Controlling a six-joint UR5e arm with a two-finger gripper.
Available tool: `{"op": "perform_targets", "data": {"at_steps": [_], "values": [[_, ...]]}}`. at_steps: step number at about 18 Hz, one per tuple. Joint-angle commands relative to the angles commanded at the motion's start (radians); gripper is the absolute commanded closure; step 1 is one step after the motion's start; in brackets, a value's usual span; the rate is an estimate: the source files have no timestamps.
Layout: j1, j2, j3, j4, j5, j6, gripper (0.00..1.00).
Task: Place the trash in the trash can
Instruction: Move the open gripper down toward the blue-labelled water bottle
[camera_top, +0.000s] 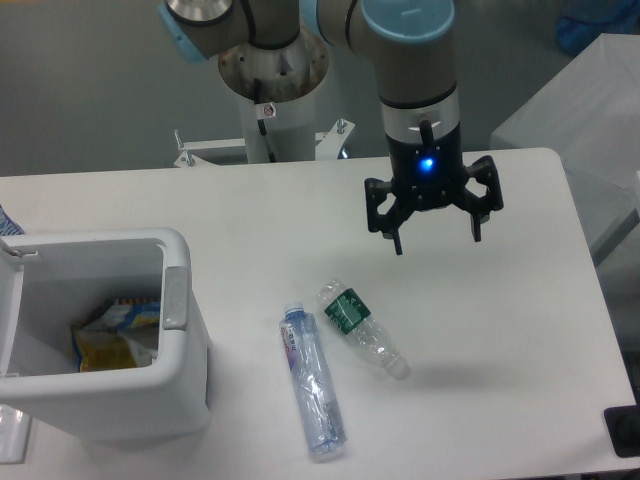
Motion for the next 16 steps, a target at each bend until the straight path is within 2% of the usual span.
{"op": "perform_targets", "data": {"at_steps": [5,9,12,16], "values": [[-0.005,-0.006,0.000,0.002,-0.002,0.000,0.00],[-0.006,-0.055,-0.002,0.003,-0.008,-0.002,0.00],[-0.017,-0.126,0.015,0.018,-0.003,-0.018,0.00],[-0.086,-0.254,0.104,0.017,-0.014,-0.103,0.00]]}}
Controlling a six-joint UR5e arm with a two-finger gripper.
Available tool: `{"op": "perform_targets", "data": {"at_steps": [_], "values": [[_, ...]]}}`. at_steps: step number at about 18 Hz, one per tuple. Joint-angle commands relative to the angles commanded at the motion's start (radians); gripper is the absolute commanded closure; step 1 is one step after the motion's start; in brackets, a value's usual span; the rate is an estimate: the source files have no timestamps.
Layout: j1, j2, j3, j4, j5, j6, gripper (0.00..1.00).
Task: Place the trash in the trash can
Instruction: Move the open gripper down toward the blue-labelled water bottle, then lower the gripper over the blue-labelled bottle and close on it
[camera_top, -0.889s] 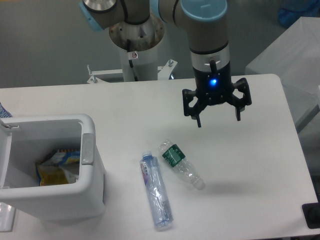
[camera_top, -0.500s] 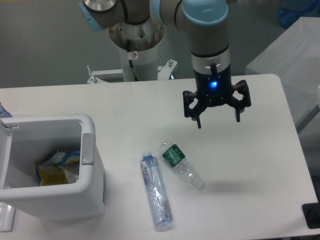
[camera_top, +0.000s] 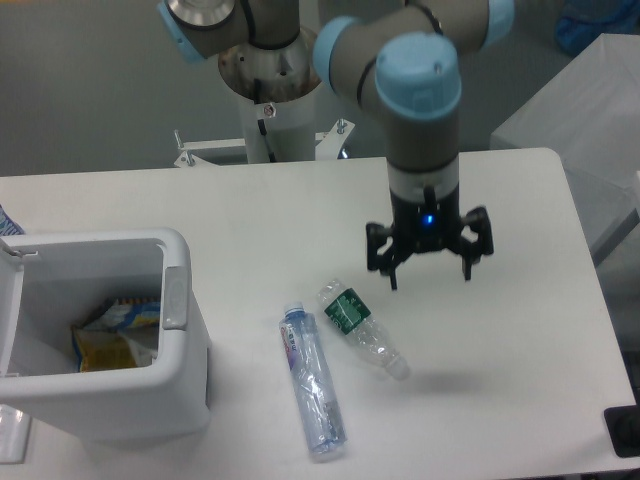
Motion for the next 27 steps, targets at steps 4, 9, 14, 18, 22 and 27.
{"op": "perform_targets", "data": {"at_steps": [4,9,14,18,22,27], "values": [[-0.035,-0.111,0.068,-0.002,-0.069,-0.064,0.00],[-0.061,-0.201,0.106,0.002,-0.172,-0.098,0.00],[-0.089,-0.287,0.149,0.021,-0.186,-0.150,0.00],[-0.117,-0.342,0.194,0.023,-0.181,-0.202,0.00],[-0.124,-0.349,0.189,0.041,-0.170,-0.223,0.00],[-0.124,-0.349,0.183,0.040,-0.160,-0.218,0.00]]}}
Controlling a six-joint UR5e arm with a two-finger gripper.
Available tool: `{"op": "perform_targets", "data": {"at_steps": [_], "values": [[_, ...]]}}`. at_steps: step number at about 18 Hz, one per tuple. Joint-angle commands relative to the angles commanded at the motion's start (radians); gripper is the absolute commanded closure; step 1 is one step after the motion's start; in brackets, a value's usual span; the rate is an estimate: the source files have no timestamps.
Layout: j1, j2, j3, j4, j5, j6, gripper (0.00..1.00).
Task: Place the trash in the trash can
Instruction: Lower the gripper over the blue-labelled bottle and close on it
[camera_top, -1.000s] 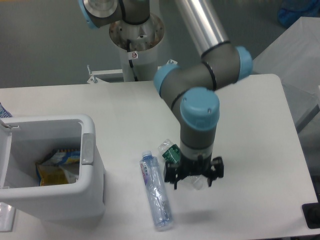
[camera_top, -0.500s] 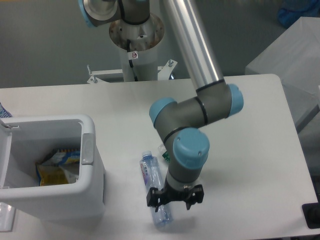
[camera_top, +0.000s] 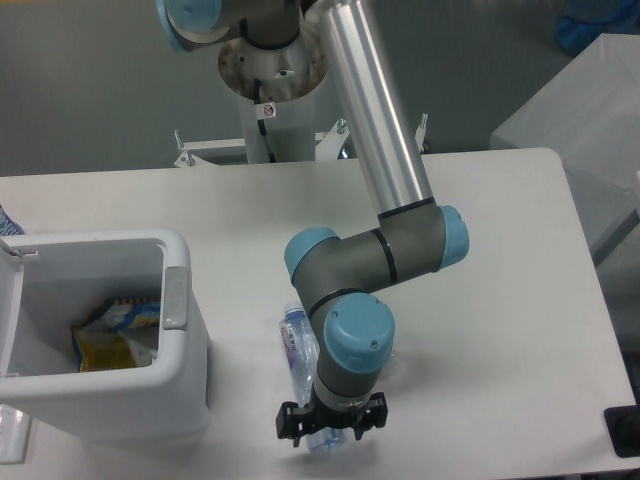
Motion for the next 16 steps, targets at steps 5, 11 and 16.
{"op": "perform_targets", "data": {"at_steps": [5,11,16], "values": [[0.000,-0.005,-0.031,0.008,0.022,0.009,0.00],[-0.006,-0.017,-0.032,0.024,0.022,0.009,0.00],[-0.009,-0.023,-0.038,0.035,0.025,0.009,0.04]]}}
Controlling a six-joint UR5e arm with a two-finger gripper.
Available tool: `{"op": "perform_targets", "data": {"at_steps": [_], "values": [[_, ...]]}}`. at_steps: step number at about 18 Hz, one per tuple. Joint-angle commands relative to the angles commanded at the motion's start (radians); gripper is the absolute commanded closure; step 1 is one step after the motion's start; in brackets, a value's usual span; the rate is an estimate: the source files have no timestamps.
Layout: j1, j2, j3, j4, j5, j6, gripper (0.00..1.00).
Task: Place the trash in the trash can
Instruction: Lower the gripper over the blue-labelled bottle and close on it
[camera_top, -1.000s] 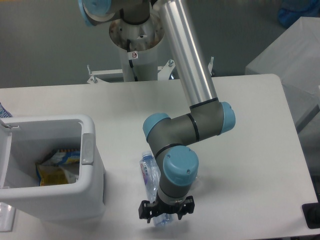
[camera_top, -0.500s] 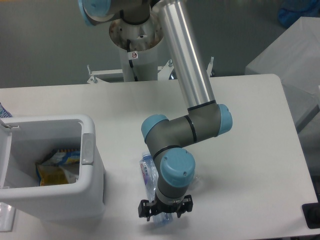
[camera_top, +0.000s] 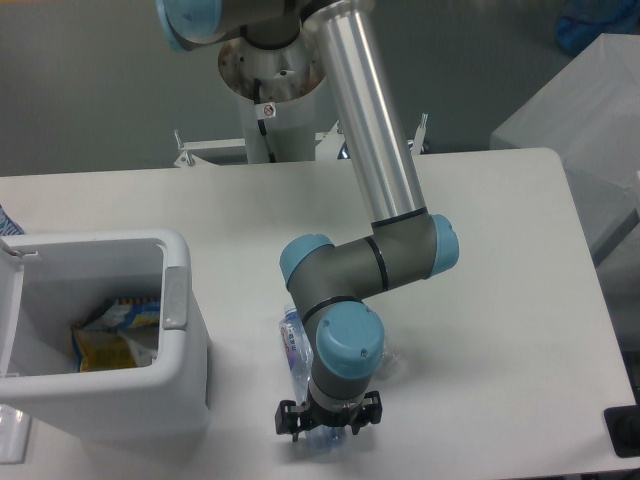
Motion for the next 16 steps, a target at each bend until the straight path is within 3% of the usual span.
{"op": "perform_targets", "data": {"at_steps": [4,16], "values": [[-0.002,0.000,-0.002,0.003,0.015,0.002,0.25],[-0.003,0.008,-0.012,0.002,0.020,0.005,0.36]]}}
